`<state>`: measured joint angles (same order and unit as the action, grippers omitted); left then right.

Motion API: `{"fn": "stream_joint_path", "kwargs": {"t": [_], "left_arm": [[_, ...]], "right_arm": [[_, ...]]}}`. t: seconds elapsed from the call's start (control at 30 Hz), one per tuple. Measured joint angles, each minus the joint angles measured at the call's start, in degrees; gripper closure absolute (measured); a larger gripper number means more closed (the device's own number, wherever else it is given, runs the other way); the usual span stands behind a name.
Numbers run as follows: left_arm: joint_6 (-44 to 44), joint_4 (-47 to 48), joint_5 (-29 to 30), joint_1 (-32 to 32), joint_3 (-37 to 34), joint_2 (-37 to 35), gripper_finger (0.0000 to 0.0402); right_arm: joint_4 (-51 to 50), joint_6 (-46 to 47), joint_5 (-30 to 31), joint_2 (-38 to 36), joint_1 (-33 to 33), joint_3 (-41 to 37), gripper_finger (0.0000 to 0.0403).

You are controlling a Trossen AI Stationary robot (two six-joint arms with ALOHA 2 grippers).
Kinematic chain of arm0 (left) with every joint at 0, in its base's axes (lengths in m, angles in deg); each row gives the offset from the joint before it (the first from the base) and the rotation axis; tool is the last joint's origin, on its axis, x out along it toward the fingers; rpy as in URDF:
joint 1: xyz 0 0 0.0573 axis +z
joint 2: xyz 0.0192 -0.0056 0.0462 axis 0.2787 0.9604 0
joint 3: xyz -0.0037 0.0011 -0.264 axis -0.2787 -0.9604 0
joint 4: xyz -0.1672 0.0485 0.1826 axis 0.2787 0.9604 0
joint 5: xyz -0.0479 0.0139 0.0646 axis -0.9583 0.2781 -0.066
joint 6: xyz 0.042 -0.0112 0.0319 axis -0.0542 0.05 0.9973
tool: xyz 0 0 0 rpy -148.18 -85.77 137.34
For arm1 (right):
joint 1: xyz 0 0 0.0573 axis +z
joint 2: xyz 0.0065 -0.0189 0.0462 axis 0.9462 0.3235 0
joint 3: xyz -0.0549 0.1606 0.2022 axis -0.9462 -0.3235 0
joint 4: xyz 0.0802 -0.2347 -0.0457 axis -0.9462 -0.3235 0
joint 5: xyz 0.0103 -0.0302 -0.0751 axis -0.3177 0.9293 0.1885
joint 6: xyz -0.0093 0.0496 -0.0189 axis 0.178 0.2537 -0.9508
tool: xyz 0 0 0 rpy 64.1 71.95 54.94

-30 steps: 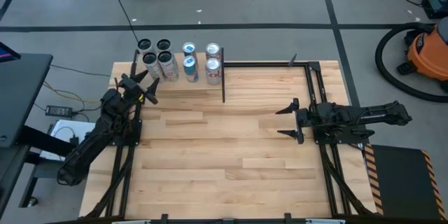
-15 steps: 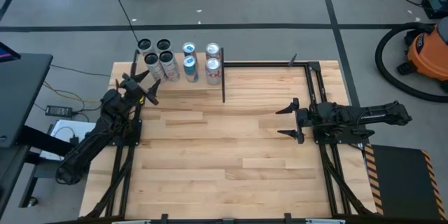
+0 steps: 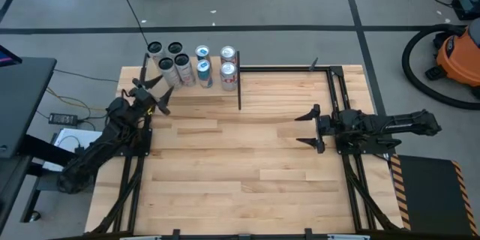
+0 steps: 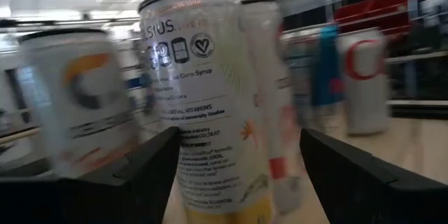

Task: Place canned beverage on shelf
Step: Put the white-yellow soda can on the shelf aligned with the other white-yellow soda can

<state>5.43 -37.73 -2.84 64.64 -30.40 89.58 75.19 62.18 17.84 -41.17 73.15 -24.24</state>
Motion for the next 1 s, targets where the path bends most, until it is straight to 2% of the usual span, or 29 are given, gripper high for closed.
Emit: {"fn": "stream_joint_path", "kwargs": {"t": [0.07,0.27,0.37,1.0], "left_arm": [[0.1,-0.1,-0.1,-2.9,0.0,0.0,0.0104],[0.1,-0.4,-0.3,-13.0,0.0,0.0,0.0104],[0.2,-0.4,-0.3,-16.0,0.0,0.0,0.0104],[0.3,-0.4,-0.2,-17.9,0.0,-0.1,0.0104]], "right_arm": [[2.8,0.0,0.0,-0.4,-0.9,-1.2,0.0020],[3.0,0.0,0.0,-1.1,-3.3,-1.2,0.0020],[2.9,0.0,0.0,-1.0,-3.4,-1.2,0.0020],[2.9,0.0,0.0,-1.0,-3.4,-1.2,0.0020]]}}
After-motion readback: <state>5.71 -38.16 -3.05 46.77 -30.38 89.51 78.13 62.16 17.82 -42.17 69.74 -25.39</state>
